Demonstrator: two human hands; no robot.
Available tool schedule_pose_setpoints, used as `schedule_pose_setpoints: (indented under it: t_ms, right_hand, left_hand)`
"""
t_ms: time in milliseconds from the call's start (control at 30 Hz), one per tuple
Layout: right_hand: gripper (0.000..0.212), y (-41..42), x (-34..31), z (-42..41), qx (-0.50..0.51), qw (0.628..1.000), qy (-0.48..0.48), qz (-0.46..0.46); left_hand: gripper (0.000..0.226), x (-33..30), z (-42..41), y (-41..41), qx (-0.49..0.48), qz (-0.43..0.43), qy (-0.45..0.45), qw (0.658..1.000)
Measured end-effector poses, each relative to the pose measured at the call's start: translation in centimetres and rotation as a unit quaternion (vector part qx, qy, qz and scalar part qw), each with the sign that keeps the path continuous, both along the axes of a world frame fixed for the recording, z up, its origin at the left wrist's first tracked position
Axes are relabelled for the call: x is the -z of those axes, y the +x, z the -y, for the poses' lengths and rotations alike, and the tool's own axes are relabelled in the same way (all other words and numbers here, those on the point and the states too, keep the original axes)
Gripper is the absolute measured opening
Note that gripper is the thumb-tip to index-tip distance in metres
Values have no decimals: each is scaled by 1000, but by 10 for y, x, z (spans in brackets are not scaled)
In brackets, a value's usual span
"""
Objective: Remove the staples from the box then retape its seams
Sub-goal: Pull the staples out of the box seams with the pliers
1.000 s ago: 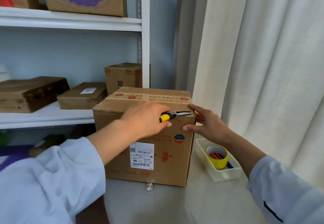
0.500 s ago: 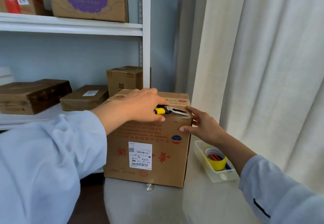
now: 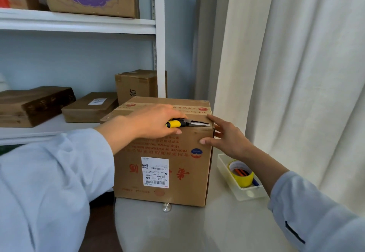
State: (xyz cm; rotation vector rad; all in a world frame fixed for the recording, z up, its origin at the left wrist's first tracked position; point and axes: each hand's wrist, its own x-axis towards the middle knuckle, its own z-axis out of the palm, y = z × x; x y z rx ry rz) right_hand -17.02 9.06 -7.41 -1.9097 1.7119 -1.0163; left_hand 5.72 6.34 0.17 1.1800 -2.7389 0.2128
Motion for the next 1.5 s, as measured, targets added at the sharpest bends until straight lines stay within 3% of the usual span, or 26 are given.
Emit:
schedule_pose_setpoints:
  t_ms: [233,367,500,633,867,1033,1233,1500]
  right_hand:
    - [87,3,0,-3,8,1000,7,16]
    - [87,5,-2,-4,9,1000,11,16]
    - [86,6,-4,-5,5,1000,15,19]
    - [85,6,-5,-5,7,1000,15,12]
    - [87,4,-5,-2,14,1000,8,-14]
    - [84,-1,-8,5,22,999,13,-22]
    - [79,-3,-15,14,60,991,-4,-120]
    - [81,-2,-12,12,65,992,1,-108]
  left_hand:
    - [46,26,-39,-13,-100,-75,-64,990]
    - [52,30,-47,-16,-127,-103,-34,986]
    - [59,17,-45,-9,-127,-95,43,986]
    - [60,-1,-37,-7,-113,-23,-10,993]
    - [53,-5,-27,-16,-56,9,-38,998]
    - [49,2,-15,-20,-45,-18,-48,998]
    - [40,21,-6,-33,-76,-95,-59,991]
    - [46,34,-12,-38,-110,-119,-57,985]
